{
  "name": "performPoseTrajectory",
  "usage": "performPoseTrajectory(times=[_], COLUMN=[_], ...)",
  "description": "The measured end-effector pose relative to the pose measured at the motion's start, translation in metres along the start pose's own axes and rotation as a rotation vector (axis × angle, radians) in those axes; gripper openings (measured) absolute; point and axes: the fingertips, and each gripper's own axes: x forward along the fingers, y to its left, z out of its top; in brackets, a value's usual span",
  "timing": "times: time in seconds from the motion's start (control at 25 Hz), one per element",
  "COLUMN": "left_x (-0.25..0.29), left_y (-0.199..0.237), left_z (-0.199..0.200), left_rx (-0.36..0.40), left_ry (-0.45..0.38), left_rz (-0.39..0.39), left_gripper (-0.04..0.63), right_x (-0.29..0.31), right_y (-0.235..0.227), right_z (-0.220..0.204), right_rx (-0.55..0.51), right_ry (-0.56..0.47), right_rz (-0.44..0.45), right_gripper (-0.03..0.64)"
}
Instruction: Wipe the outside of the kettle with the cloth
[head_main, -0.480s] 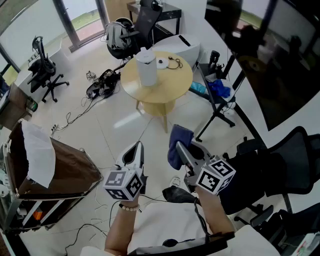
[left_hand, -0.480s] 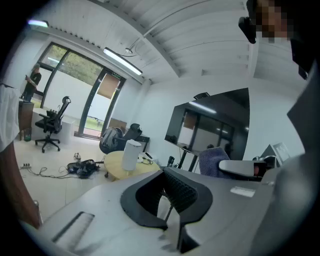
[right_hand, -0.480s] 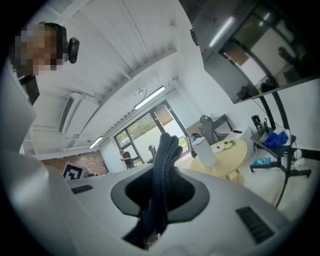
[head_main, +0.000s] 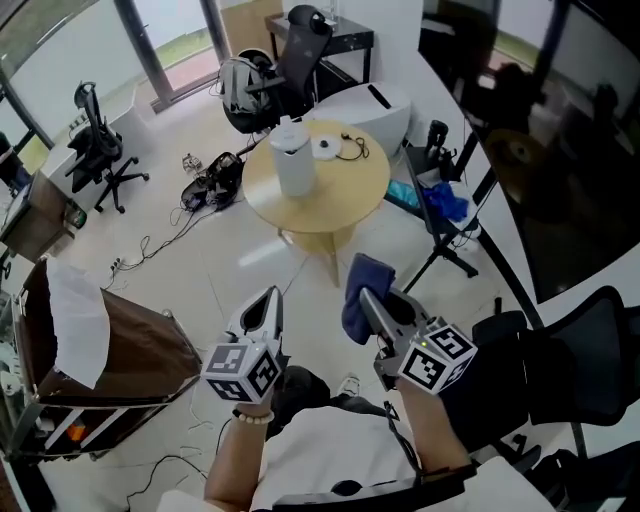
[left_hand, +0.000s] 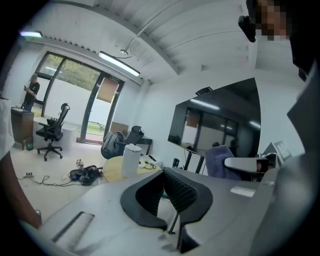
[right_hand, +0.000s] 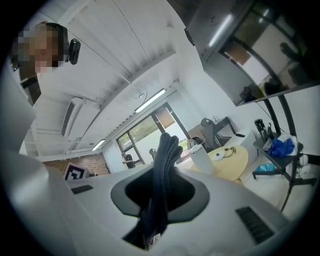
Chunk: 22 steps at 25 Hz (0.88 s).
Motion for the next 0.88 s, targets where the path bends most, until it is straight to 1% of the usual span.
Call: performPoseTrajectory(times=[0.24, 0.44, 0.68, 0.88], left_x=[0.024, 0.060, 0.132, 0.198], left_y=[0.015, 0.039, 0.089, 0.136], left_z=[0.012, 0.020, 0.043, 0.068], left_rx=[0.001, -0.011, -0.013, -0.020], left_ry=[-0.006, 0.001, -0.006, 0.029], left_rz=[0.020, 0.019, -0.005, -0.039], left_gripper=[0.002, 0.002, 0.002, 0.008], right_x=[0.017, 0.048, 0.112, 0.180], right_y=[-0.017, -0.042, -0.074, -0.104], right_z=[0.009, 0.014, 0.027, 0.050], right_rx=[0.010, 0.017, 0.001, -0.008], right_ry=[-0.004, 0.010, 0.022, 0.030], right_rz=[0.002, -0.018, -0.045, -0.092], right_gripper=[0.071, 0.071, 0.071, 0.071])
